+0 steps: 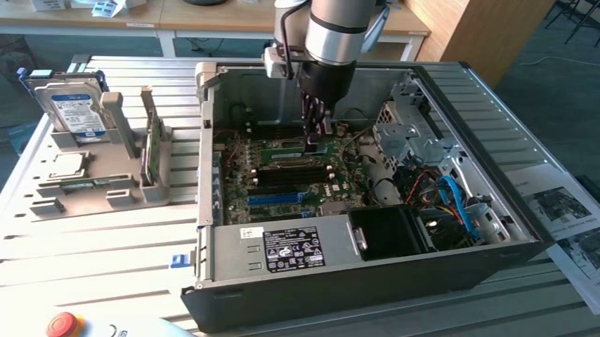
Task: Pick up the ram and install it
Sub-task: 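Insert the ram into the slot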
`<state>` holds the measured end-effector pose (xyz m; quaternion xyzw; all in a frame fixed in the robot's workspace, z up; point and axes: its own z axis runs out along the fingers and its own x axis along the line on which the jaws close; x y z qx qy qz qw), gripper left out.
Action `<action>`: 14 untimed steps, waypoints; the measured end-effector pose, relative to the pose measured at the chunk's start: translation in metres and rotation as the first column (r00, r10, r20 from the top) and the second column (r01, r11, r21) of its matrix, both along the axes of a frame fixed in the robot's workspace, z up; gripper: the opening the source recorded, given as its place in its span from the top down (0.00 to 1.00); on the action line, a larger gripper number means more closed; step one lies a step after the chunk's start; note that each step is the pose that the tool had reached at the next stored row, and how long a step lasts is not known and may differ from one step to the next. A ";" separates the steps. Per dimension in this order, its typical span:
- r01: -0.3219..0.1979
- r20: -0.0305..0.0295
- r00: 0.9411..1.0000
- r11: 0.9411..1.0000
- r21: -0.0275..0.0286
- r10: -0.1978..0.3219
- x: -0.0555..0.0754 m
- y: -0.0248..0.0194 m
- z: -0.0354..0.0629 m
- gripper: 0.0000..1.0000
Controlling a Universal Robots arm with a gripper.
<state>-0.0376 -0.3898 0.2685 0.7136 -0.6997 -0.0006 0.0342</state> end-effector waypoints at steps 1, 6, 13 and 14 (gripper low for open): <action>0.000 0.000 1.000 1.000 0.000 0.000 0.000 0.0000 -0.0010 0.88; 0.000 0.000 1.000 1.000 -0.002 0.000 0.000 0.0000 -0.0045 0.88; 0.000 0.000 1.000 1.000 -0.004 0.000 0.000 0.0000 -0.0093 0.88; 0.000 0.000 1.000 1.000 -0.004 0.000 0.000 0.0000 -0.0098 0.88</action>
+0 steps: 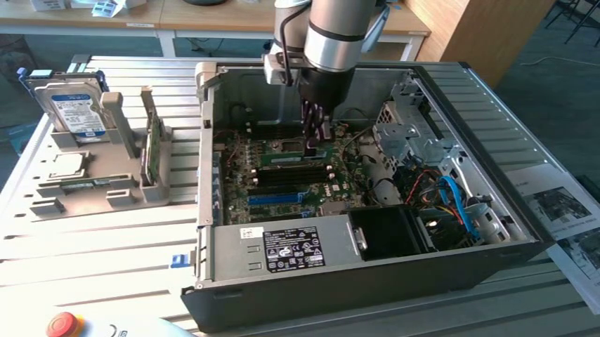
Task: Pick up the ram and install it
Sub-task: 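Insert the ram into the slot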
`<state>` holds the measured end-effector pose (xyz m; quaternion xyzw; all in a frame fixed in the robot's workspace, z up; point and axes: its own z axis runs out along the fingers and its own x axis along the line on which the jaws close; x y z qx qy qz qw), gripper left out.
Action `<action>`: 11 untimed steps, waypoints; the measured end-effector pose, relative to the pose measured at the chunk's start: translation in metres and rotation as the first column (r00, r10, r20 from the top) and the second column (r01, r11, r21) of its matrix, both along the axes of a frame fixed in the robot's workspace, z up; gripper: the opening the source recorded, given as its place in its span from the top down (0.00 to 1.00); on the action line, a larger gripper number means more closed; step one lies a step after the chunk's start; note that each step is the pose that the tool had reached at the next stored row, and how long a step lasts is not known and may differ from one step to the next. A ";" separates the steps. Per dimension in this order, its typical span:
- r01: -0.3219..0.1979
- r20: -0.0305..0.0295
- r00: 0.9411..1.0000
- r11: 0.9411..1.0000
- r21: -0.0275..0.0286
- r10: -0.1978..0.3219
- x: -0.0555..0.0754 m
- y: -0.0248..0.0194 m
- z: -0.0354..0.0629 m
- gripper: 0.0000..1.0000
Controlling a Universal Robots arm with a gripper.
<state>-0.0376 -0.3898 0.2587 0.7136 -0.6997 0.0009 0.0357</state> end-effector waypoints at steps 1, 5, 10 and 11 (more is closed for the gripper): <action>0.000 0.000 1.000 1.000 0.000 0.000 0.000 0.0000 -0.0005 0.88; 0.000 0.000 1.000 1.000 -0.001 0.000 0.000 0.0000 -0.0028 0.88; 0.000 0.000 1.000 1.000 -0.002 0.000 0.000 0.0000 -0.0079 0.88; 0.000 0.000 1.000 1.000 -0.002 0.000 0.000 0.0000 -0.0087 0.88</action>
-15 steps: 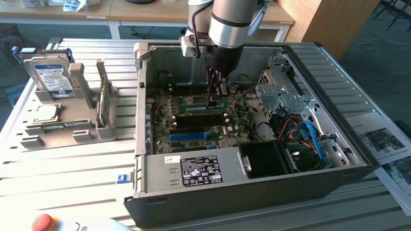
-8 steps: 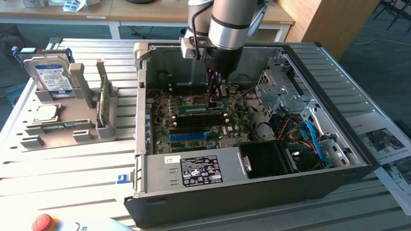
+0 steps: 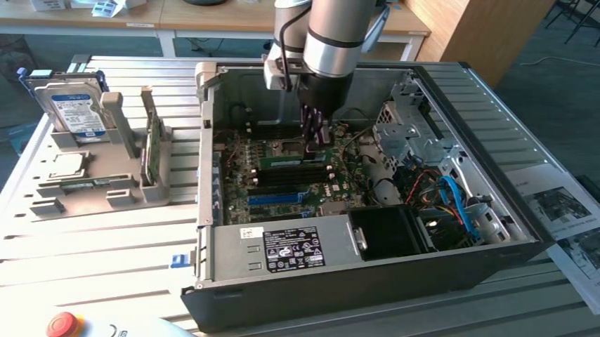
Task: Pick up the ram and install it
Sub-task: 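Insert the ram into the slot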
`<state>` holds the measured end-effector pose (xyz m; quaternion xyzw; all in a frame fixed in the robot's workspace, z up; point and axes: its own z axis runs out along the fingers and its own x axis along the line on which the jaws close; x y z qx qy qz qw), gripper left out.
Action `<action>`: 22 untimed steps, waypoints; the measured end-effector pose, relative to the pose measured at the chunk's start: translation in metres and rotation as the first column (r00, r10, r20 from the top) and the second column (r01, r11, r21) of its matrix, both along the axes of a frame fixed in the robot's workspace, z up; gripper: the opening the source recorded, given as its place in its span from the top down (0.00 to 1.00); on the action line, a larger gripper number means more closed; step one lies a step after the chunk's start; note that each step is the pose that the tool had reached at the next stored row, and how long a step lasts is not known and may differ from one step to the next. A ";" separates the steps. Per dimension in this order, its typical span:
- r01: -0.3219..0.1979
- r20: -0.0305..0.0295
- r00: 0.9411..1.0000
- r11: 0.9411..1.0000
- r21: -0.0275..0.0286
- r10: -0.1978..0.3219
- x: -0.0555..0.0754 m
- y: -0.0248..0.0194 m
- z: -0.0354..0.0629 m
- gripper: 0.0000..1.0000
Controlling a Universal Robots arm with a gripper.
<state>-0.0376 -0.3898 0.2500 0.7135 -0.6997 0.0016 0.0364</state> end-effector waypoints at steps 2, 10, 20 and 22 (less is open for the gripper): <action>0.000 0.000 1.000 1.000 0.000 0.000 0.000 0.0000 -0.0003 0.88; 0.013 0.000 1.000 1.000 0.000 -0.013 0.000 0.0000 -0.0005 0.88; 0.043 0.000 0.999 0.999 0.000 -0.043 0.000 -0.0010 -0.0007 0.88; 0.044 0.000 0.999 0.999 0.000 -0.044 0.000 -0.0031 -0.0006 0.88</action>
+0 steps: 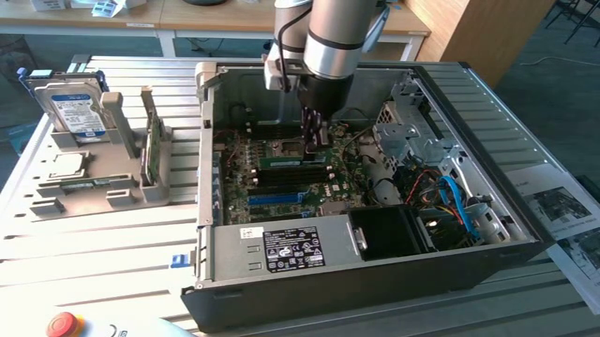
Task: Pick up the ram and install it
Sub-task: 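Insert the ram into the slot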
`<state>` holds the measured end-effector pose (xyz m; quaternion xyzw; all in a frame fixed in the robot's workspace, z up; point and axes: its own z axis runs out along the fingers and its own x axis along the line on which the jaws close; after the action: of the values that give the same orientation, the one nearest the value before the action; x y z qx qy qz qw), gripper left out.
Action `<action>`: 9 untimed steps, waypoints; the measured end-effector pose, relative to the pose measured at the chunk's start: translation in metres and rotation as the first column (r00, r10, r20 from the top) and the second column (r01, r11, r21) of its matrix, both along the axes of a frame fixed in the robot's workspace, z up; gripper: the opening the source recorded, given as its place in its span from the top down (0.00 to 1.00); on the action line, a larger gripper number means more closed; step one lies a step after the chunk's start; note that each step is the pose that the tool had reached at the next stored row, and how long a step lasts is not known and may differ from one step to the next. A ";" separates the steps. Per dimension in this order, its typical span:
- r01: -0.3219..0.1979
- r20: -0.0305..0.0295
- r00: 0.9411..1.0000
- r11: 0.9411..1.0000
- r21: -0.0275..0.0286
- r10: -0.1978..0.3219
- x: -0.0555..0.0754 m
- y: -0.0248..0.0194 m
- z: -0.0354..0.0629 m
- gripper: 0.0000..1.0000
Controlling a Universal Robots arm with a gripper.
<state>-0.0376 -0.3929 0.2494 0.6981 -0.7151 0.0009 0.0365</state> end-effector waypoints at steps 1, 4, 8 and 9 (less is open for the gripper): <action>0.000 0.000 1.000 1.000 0.000 0.000 0.000 -0.0014 0.0000 0.88; 0.000 0.000 1.000 1.000 0.000 0.000 0.000 -0.0052 0.0000 0.88; 0.000 0.000 1.000 1.000 0.000 0.000 0.000 -0.0056 0.0000 0.88; 0.000 0.000 1.000 1.000 0.000 0.000 0.000 -0.0056 0.0000 0.88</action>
<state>-0.0376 -0.3985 0.2493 0.6981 -0.7150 0.0009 0.0365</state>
